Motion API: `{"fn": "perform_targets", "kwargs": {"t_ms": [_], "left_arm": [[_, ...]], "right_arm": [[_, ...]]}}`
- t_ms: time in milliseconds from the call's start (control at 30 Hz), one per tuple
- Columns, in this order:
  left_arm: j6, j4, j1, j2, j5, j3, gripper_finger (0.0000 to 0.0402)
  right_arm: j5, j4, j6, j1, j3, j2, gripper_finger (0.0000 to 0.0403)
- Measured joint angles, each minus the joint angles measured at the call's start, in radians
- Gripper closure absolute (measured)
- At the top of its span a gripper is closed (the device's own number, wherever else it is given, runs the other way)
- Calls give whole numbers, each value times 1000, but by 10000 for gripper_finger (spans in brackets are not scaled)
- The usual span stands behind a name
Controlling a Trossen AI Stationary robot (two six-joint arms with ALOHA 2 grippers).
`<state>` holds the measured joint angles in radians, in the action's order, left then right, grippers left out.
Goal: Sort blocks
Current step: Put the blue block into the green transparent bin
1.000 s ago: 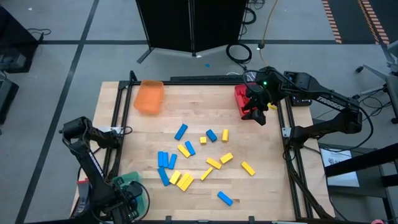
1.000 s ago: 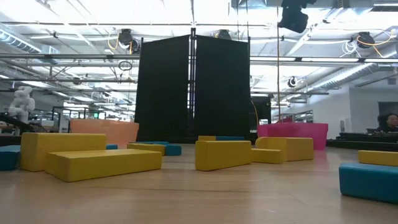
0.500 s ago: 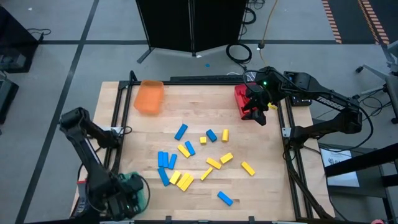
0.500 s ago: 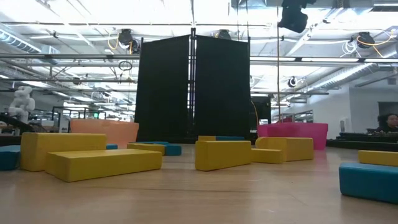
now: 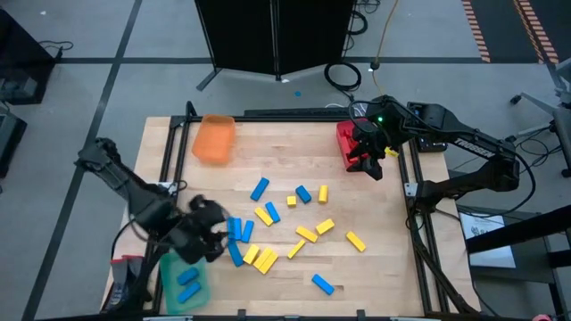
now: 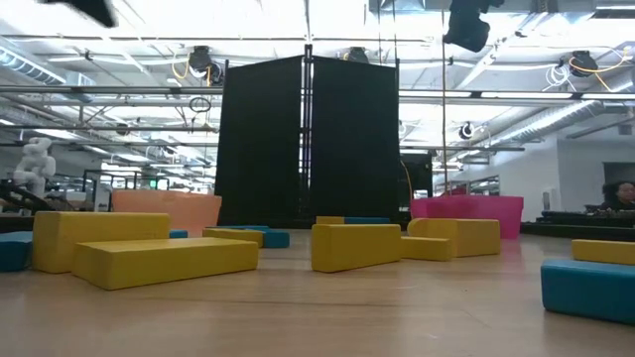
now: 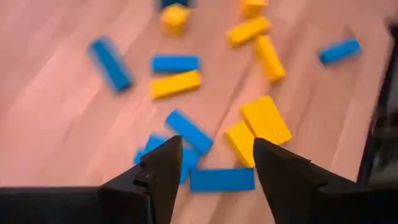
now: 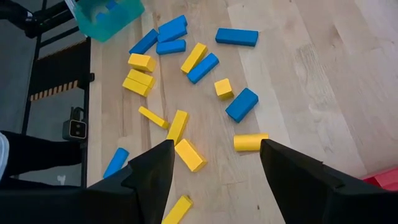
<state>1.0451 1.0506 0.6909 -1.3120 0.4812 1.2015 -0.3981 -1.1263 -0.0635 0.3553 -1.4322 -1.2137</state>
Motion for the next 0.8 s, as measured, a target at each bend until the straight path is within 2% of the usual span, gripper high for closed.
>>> {"fn": "perform_targets", "kwargs": {"t_ms": [167, 300, 367, 500, 800], "left_arm": [[-530, -174, -102, -69, -156, 0, 197], [-789, -170, -151, -149, -254, -2, 197], [-869, -170, -169, -188, -322, -16, 197], [-935, -168, -187, -268, -422, -46, 197], [-1123, -162, -158, -378, -456, -53, 197]], "right_arm": [[0, 0, -3, 0, 0, 0, 167], [0, 0, -25, 0, 0, 0, 167], [0, 0, -28, 0, 0, 0, 167], [0, 0, -29, 0, 0, 0, 167], [0, -3, -29, 0, 0, 0, 167]]}}
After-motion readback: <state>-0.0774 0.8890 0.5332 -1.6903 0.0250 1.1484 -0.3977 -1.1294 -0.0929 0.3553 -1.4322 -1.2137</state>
